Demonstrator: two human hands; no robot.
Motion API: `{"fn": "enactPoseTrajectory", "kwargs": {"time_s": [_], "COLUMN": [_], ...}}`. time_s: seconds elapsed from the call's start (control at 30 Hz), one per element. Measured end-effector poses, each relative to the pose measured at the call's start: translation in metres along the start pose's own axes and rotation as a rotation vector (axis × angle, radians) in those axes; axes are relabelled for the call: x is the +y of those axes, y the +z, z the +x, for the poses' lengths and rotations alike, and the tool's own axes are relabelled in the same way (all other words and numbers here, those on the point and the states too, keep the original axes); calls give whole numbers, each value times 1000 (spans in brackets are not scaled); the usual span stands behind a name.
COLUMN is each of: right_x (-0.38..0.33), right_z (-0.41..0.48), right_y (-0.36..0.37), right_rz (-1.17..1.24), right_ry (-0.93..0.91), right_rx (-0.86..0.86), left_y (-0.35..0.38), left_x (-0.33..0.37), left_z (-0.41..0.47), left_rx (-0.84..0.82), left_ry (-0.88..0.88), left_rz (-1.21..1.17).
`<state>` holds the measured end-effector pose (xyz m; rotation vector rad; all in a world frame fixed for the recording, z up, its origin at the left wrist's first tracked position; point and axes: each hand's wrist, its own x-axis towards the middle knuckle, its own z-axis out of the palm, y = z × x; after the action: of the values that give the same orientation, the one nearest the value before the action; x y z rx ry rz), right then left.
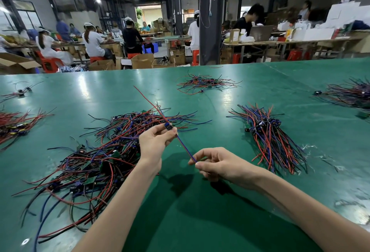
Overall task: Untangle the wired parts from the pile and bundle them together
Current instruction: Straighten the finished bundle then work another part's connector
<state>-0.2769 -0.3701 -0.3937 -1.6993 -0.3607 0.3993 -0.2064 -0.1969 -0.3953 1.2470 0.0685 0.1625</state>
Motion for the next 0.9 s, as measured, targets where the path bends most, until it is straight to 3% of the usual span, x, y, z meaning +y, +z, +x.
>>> {"fn": "enactPoseTrajectory", "kwargs": {"time_s": [0.2, 0.3, 0.47, 0.57, 0.7, 0.9], "right_x": [0, -3, -1, 3, -1, -13], "right_z": [-3, -2, 6, 5, 8, 7], "right_y": [-7, -10, -14, -16, -26, -84], "right_rz": [-16, -60, -42, -59, -14, -17], "right_ry": [44, 87, 78, 73, 58, -84], "right_rx": [-147, -131, 141, 206, 349, 736], "left_y": [4, 7, 17, 23, 25, 24], "left_x": [-7, -10, -17, -24, -24, -22], "left_z": [-4, -7, -22, -29, -27, -27], "left_rx": [-44, -86, -226, -306, -341, -352], "left_ry": [-55, -102, -163, -172, -215, -231], "left_rz": [9, 4, 94, 110, 32, 40]}}
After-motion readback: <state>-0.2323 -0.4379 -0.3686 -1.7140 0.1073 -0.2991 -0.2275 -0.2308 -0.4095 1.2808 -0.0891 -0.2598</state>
